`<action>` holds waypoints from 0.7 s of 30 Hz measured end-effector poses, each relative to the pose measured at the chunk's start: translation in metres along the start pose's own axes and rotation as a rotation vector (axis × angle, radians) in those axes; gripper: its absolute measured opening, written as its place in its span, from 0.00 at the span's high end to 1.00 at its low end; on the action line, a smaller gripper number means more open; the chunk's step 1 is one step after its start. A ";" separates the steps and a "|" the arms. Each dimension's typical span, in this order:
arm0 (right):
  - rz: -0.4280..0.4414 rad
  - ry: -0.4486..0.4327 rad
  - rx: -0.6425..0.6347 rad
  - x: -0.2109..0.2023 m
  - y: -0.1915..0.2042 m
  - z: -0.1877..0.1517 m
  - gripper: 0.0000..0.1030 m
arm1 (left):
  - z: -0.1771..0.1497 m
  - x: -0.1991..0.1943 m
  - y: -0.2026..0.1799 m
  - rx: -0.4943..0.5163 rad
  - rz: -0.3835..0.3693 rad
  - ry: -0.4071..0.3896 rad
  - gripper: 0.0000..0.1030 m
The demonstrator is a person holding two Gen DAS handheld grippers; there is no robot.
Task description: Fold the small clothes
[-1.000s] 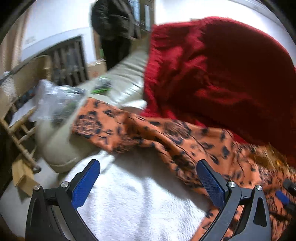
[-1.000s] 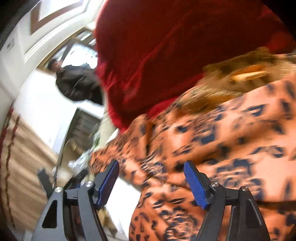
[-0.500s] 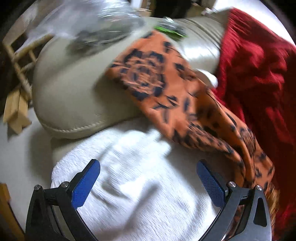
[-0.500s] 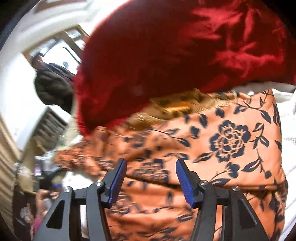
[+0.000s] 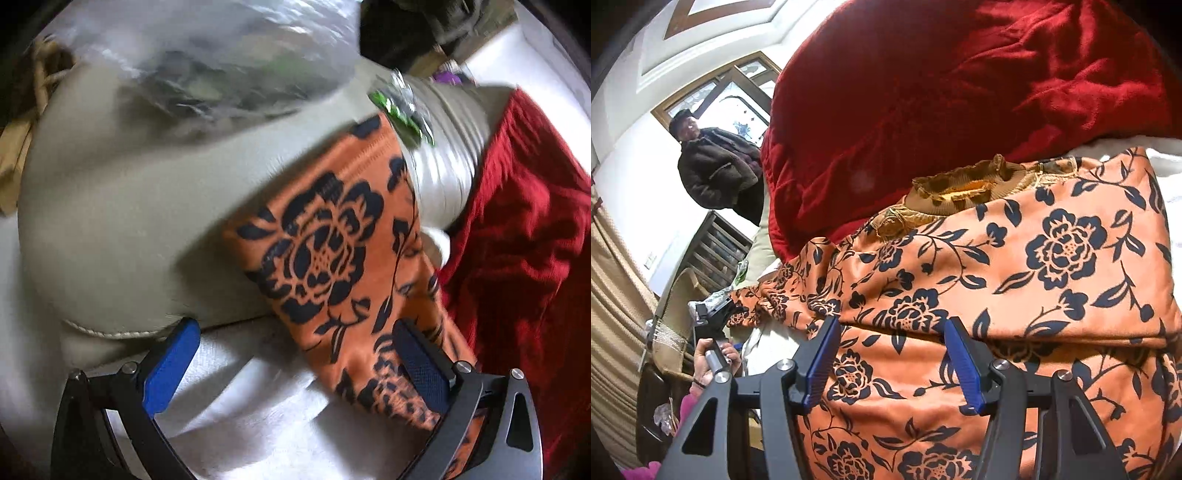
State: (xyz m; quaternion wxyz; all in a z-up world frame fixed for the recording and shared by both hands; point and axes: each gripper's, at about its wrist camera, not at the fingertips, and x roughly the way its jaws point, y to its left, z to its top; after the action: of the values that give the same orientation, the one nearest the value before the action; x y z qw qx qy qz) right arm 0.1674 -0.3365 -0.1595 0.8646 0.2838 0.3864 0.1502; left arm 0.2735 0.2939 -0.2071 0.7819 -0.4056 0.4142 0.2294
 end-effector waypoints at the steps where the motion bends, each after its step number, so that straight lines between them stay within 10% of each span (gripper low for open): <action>1: 0.007 -0.001 0.007 -0.001 -0.002 0.000 0.39 | 0.000 -0.001 0.001 -0.005 -0.008 -0.001 0.00; 9: 0.018 -0.001 -0.007 -0.004 0.002 0.001 0.39 | -0.010 -0.012 -0.013 0.025 -0.119 -0.044 0.02; 14: 0.027 0.001 -0.017 -0.002 0.006 0.001 0.40 | -0.011 0.020 -0.008 -0.039 -0.122 0.052 0.42; 21: 0.024 -0.006 -0.016 0.001 0.007 0.001 0.41 | -0.002 0.032 -0.010 -0.048 -0.145 0.012 0.58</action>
State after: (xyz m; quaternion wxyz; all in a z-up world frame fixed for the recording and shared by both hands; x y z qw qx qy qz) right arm 0.1684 -0.3312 -0.1551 0.8661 0.2822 0.3792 0.1629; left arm 0.2970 0.2874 -0.2304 0.7840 -0.4545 0.3828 0.1798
